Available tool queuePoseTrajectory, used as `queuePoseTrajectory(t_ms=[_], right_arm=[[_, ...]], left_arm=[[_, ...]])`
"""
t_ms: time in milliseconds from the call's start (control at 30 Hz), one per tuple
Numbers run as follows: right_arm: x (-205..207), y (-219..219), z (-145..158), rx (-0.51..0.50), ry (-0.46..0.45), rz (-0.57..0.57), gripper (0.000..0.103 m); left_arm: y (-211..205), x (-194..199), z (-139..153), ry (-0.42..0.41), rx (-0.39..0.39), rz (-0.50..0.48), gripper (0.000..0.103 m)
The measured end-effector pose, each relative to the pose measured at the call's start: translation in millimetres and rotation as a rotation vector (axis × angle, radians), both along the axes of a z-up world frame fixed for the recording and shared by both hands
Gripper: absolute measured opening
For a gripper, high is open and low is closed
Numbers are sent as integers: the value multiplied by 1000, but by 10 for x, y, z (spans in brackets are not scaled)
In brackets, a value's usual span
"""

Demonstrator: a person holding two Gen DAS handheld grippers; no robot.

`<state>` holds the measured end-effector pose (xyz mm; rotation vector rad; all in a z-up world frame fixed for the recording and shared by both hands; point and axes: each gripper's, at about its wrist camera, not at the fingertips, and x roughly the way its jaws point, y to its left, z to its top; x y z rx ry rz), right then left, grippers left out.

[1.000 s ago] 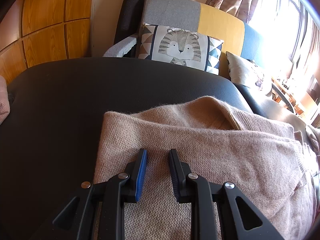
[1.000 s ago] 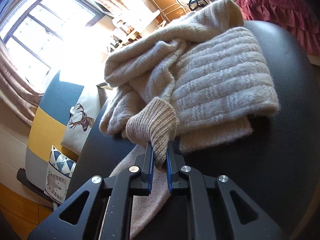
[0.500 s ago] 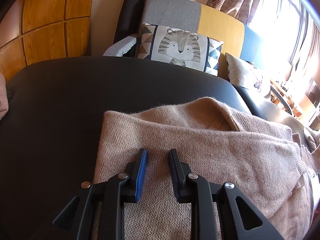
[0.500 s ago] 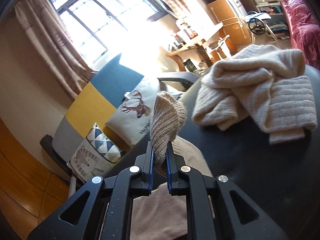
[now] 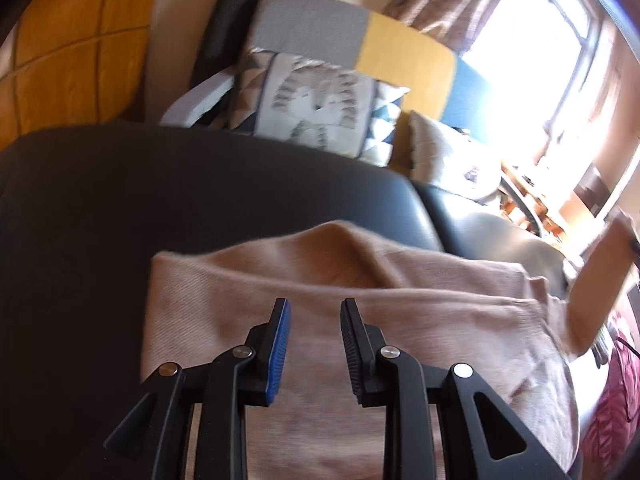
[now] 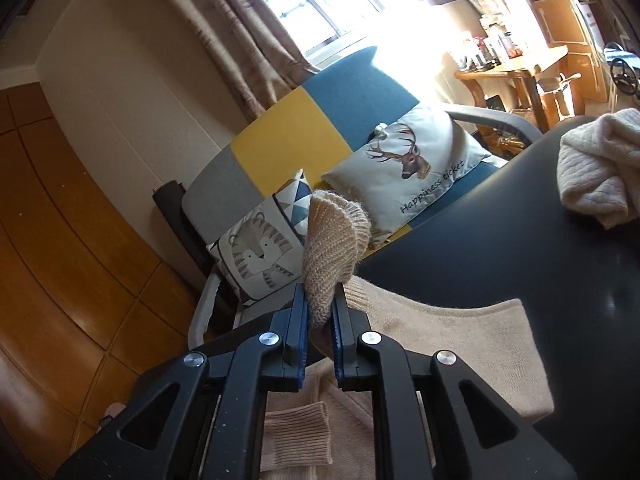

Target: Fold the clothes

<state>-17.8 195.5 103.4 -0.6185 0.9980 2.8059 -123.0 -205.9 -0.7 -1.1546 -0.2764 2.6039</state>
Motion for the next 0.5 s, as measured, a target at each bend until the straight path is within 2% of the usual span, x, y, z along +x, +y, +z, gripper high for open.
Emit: queuePoseTrajectory(t_ms=[67, 133, 267, 400, 500], right_arm=[[-64, -176, -21, 16, 1, 35, 11], [-129, -372, -52, 43, -1, 75, 11], [-237, -834, -202, 124, -26, 165, 11], [-303, -1308, -388, 245, -58, 251, 11], [-336, -1600, -514, 328, -73, 307, 11]], left_arm=[[206, 17, 117, 14, 22, -89, 28], [414, 5, 206, 2, 77, -180, 32], [813, -29, 331, -58, 228, -323, 44], [1076, -81, 363, -129, 351, -375, 50], [1178, -88, 341, -168, 383, -384, 54]])
